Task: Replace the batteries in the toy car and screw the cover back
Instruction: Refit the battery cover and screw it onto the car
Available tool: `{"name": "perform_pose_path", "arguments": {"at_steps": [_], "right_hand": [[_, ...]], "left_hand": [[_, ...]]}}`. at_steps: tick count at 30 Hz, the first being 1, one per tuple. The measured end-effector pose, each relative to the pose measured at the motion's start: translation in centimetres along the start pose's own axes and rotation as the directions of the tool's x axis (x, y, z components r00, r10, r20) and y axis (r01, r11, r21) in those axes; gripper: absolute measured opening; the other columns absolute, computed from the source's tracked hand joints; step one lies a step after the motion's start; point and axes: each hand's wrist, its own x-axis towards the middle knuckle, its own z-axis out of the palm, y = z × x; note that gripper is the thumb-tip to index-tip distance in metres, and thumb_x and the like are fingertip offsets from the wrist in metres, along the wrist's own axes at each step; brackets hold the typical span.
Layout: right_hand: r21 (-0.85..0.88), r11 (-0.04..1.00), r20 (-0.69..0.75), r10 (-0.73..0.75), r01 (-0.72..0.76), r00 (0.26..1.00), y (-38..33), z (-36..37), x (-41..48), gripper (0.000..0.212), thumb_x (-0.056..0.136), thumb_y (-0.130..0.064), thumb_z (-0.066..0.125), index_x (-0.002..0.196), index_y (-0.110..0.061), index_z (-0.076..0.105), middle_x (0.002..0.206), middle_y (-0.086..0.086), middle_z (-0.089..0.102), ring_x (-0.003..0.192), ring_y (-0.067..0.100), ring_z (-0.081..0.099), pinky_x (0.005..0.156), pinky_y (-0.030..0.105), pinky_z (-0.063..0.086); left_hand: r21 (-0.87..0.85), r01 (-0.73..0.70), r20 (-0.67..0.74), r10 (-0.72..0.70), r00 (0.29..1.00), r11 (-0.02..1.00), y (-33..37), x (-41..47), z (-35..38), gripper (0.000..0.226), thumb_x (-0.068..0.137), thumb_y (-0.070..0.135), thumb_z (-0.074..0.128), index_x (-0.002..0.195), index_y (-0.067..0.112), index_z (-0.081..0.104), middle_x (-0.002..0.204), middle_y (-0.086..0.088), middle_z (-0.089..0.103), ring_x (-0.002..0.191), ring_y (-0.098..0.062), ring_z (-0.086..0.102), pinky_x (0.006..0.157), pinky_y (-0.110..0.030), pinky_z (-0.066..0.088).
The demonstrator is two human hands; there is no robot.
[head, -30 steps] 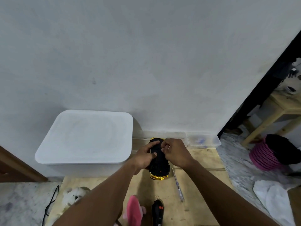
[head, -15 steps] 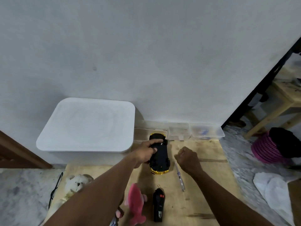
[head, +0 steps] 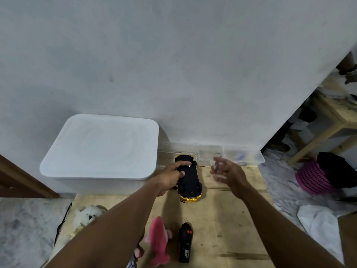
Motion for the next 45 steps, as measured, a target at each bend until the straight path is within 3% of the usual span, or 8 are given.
{"name": "perform_pose_path", "arguments": {"at_steps": [5,8,11,16,22,33,40,45], "right_hand": [[-0.083,0.946,-0.002,-0.314,0.313,0.949,-5.2,0.8,-0.6,0.025,0.092,-0.011,0.069,0.116,-0.006,0.067,0.076,0.015,0.067,0.063,0.022,0.062,0.055,0.027,0.047],[-0.123,0.905,0.047,-0.405,0.408,0.913,-6.5,2.2,-0.7,0.023,0.091,-0.019,0.072,0.112,-0.012,0.073,0.087,0.01,0.062,0.072,0.018,0.058,0.055,0.025,0.049],[-0.05,0.909,0.08,-0.409,0.413,0.909,-6.8,3.5,-0.9,0.019,0.093,-0.015,0.068,0.111,-0.007,0.071,0.097,0.003,0.071,0.079,0.012,0.068,0.075,0.038,0.062],[-0.039,0.905,0.045,-0.422,0.424,0.906,-6.3,4.5,-0.5,0.016,0.096,-0.008,0.063,0.11,-0.001,0.067,0.081,0.005,0.065,0.073,0.017,0.067,0.076,0.047,0.061],[-0.117,0.88,0.03,-0.459,0.46,0.888,-6.1,5.0,-0.3,0.01,0.096,-0.012,0.063,0.1,-0.019,0.068,0.089,0.01,0.066,0.08,0.025,0.068,0.068,0.042,0.062],[-0.159,0.87,0.052,-0.465,0.467,0.884,-6.5,5.3,-0.4,0.012,0.097,-0.011,0.062,0.107,-0.011,0.068,0.087,0.007,0.065,0.085,0.034,0.07,0.069,0.043,0.063],[-0.237,0.838,0.107,-0.48,0.492,0.87,-6.6,5.4,-0.7,0.014,0.098,-0.012,0.061,0.11,-0.01,0.068,0.092,0.009,0.067,0.074,0.011,0.068,0.065,0.031,0.062],[-0.327,0.787,0.229,-0.472,0.524,0.851,-6.8,5.2,-0.7,0.014,0.1,-0.016,0.057,0.11,-0.015,0.066,0.097,0.007,0.068,0.08,0.011,0.067,0.069,0.04,0.063]], "left_hand": [[-0.046,0.014,-0.006,-0.015,1.0,0.999,0.4,0.0,0.3,0.046,0.101,0.005,0.04,0.111,0.042,0.066,0.122,-0.008,0.063,0.103,-0.032,0.062,0.092,-0.047,0.05],[-0.042,0.018,0.01,-0.018,1.0,0.999,0.3,0.0,0.4,0.046,0.101,0.006,0.04,0.115,0.041,0.066,0.121,-0.007,0.063,0.108,-0.036,0.063,0.093,-0.049,0.051],[-0.031,0.02,0.021,-0.019,1.0,0.999,0.5,0.0,0.3,0.046,0.101,0.005,0.04,0.12,0.039,0.065,0.121,-0.006,0.064,0.115,-0.037,0.061,0.097,-0.051,0.049],[-0.032,0.009,0.03,-0.008,1.0,0.999,0.9,-0.3,0.2,0.047,0.101,0.004,0.039,0.122,0.039,0.064,0.124,-0.008,0.063,0.106,-0.029,0.062,0.084,-0.042,0.054],[-0.009,0.013,0.032,-0.013,0.999,1.0,0.9,-0.4,-0.2,0.046,0.102,0.006,0.039,0.123,0.039,0.063,0.126,-0.009,0.062,0.109,-0.031,0.062,0.07,-0.033,0.054],[0.001,0.007,0.042,-0.007,0.999,1.0,1.0,-0.3,-0.3,0.046,0.102,0.006,0.039,0.124,0.038,0.063,0.124,-0.009,0.063,0.102,-0.027,0.062,0.074,-0.036,0.054],[0.013,0.011,0.039,-0.012,0.999,1.0,0.7,-0.2,-0.4,0.045,0.101,0.007,0.041,0.122,0.04,0.063,0.123,-0.009,0.064,0.098,-0.025,0.063,0.073,-0.035,0.053],[0.004,0.025,0.04,-0.025,0.999,1.0,0.4,-0.2,-0.7,0.046,0.101,0.007,0.041,0.121,0.041,0.064,0.124,-0.008,0.064,0.108,-0.028,0.063,0.075,-0.037,0.053]]}}
